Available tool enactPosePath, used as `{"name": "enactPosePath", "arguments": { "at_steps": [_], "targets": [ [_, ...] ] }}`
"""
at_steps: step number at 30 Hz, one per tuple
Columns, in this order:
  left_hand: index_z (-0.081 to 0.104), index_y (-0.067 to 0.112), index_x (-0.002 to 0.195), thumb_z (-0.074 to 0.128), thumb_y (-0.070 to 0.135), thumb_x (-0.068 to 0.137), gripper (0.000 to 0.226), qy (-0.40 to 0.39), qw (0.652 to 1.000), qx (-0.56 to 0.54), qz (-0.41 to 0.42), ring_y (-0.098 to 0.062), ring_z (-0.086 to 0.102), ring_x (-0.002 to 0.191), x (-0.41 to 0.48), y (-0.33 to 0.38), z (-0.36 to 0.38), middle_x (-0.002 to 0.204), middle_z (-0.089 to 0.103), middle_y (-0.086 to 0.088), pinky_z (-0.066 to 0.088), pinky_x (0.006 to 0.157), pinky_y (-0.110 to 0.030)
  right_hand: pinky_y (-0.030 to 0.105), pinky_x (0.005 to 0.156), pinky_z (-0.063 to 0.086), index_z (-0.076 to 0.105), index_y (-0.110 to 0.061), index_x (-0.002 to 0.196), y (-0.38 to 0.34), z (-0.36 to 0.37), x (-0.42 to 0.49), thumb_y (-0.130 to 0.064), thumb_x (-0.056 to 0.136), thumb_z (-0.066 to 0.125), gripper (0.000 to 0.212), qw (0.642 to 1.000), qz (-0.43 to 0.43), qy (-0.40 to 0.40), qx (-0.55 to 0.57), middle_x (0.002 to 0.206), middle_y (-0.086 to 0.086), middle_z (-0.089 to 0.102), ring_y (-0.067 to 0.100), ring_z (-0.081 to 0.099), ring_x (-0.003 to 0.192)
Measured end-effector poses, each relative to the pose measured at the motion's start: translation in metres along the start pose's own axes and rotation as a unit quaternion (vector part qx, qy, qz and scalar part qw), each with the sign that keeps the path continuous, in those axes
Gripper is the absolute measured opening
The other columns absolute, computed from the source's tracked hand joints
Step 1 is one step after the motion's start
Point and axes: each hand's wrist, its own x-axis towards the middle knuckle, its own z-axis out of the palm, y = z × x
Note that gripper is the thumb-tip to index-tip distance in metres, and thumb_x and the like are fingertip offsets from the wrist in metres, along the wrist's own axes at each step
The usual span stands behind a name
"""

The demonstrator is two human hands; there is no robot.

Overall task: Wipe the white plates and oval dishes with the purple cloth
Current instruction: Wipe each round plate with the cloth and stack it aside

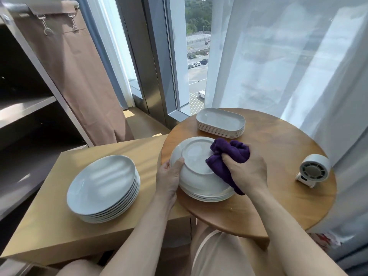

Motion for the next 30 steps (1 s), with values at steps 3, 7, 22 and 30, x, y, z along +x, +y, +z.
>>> {"name": "enactPosePath", "arguments": {
  "at_steps": [3,7,22,30],
  "targets": [
    [0.068,0.006,0.118,0.078,0.023,0.088,0.035,0.000,1.000,0.015,-0.012,-0.025,0.075,0.096,0.000,0.005,0.002,0.109,0.077,-0.012,0.059,0.076,-0.033,0.021,0.075,0.043,0.060,-0.041,0.098,0.005,-0.008,0.012,-0.040,0.074,0.082,0.033,0.999,0.030,0.024,0.011,0.098,-0.019,0.066,0.008,0.064,0.093],
    [0.061,0.008,0.126,0.093,0.035,0.066,0.074,-0.023,0.997,0.063,-0.027,-0.029,0.071,0.109,-0.003,0.016,0.004,0.116,0.075,-0.009,0.056,0.099,-0.046,0.027,0.083,0.044,0.063,-0.036,0.106,0.013,-0.012,0.018,-0.041,0.075,0.083,0.037,0.999,0.037,0.027,-0.003,0.101,-0.013,0.067,0.016,0.064,0.097],
    [0.051,0.009,0.120,0.091,0.030,0.062,0.074,0.038,0.981,0.182,0.049,-0.023,0.066,0.099,-0.021,0.034,0.010,0.114,0.065,-0.008,0.058,0.083,-0.040,0.027,0.080,0.043,0.065,-0.033,0.106,0.001,0.000,0.004,-0.037,0.072,0.080,0.037,0.996,-0.073,-0.006,-0.056,0.107,-0.008,0.063,0.011,0.058,0.091],
    [0.054,0.010,0.115,0.082,-0.003,0.072,0.053,0.058,0.995,0.079,0.034,-0.027,0.067,0.089,-0.027,0.049,0.025,0.112,0.067,-0.014,0.057,0.068,-0.037,0.018,0.079,0.040,0.065,-0.034,0.108,-0.005,-0.001,-0.001,-0.036,0.070,0.080,0.041,0.994,-0.107,0.010,-0.037,0.109,-0.013,0.059,-0.005,0.048,0.089]
  ]
}}
